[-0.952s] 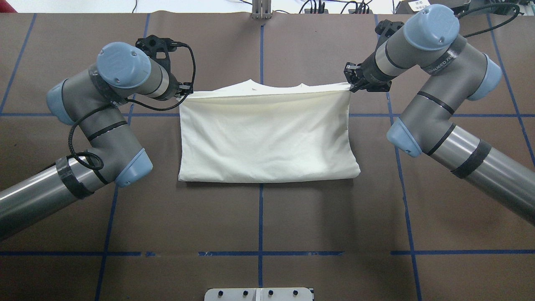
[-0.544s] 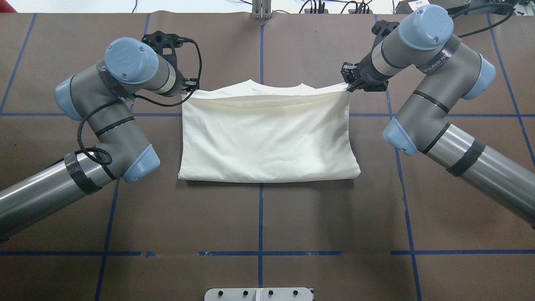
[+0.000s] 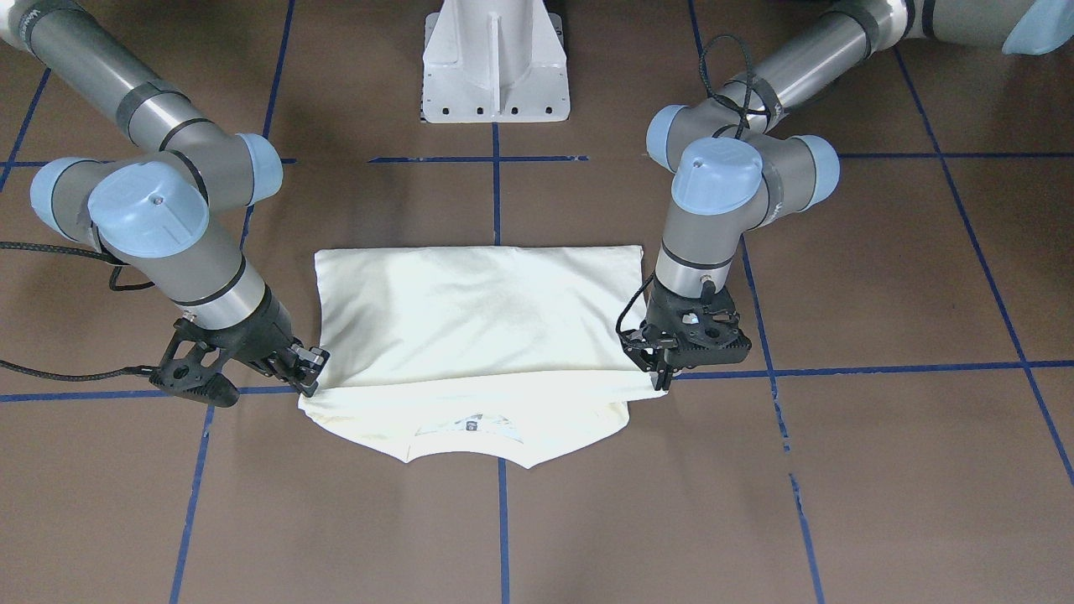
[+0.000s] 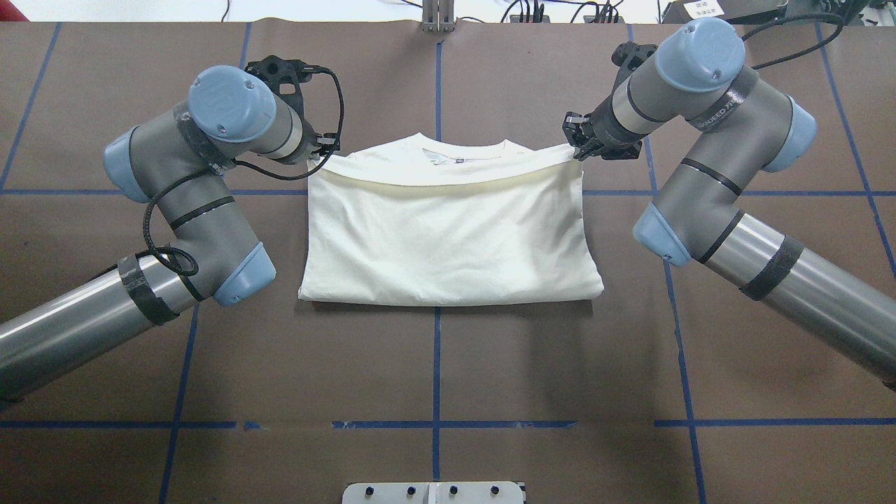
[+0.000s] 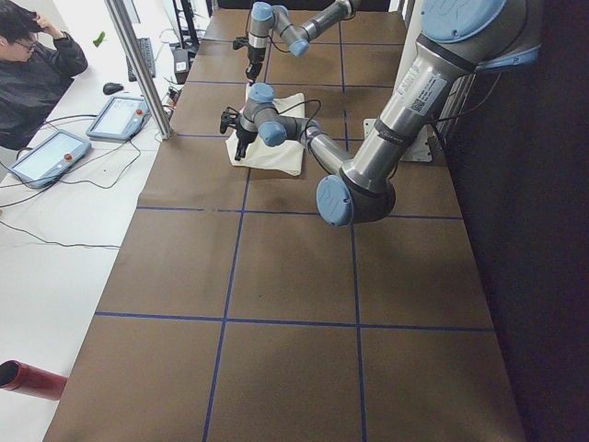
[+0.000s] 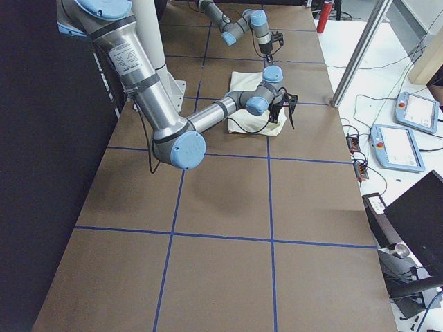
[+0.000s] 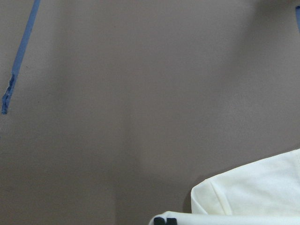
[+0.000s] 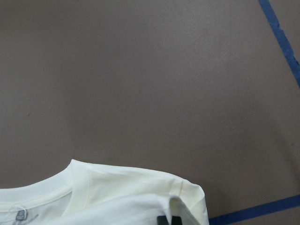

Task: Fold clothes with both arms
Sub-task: 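Release the hem at the collar and draw both grippers back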

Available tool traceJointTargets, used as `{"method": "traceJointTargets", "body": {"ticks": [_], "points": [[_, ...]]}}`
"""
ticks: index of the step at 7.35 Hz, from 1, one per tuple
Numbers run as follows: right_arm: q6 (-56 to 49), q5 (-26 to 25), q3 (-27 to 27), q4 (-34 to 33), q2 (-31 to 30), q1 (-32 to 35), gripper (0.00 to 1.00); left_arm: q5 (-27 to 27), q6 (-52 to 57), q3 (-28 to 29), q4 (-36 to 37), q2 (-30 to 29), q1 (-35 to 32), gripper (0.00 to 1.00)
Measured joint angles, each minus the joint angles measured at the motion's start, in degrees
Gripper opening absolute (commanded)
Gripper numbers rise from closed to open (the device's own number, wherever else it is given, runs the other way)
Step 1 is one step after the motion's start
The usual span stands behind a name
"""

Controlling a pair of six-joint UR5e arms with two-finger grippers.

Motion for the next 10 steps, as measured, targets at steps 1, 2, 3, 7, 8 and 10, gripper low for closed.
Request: {"method": "traceJointTargets", "body": {"ticks": [1,2,3,7,8,10], "points": [[-0.31,-0.15,0.1,0.04,-0.3,-0.19,1.0,0.09,0.16,-0.02,0.0,0.1,0.08,1.0],[-1.09,-0.2,0.23,0.04,-0.39,-0.16,1.0,0.1,0.46,-0.15,-0.01,0.1,0.08,1.0],[-1.97,-0.08,0.59,0.0,-0.47,-0.09,1.0,-0.02,1.08,-0.66,0.07,0.1,0.07,1.0],[-0.55,-2.91,15.9,-0.68,-12.25,-6.36,0.99,-0.98,1.81,-10.22,5.09,0.64,0.12,1.0],[-0.3,-5.29,18.27,-0.71,-15.33,-9.78,0.98,-1.55,1.6,-11.8,6.16,1.09,0.15,1.0],[-0.22,-7.98,19.08,-0.81,-17.22,-14.2,0.53,-1.99,1.46,-13.04,6.7,1.7,0.17,1.0]]}}
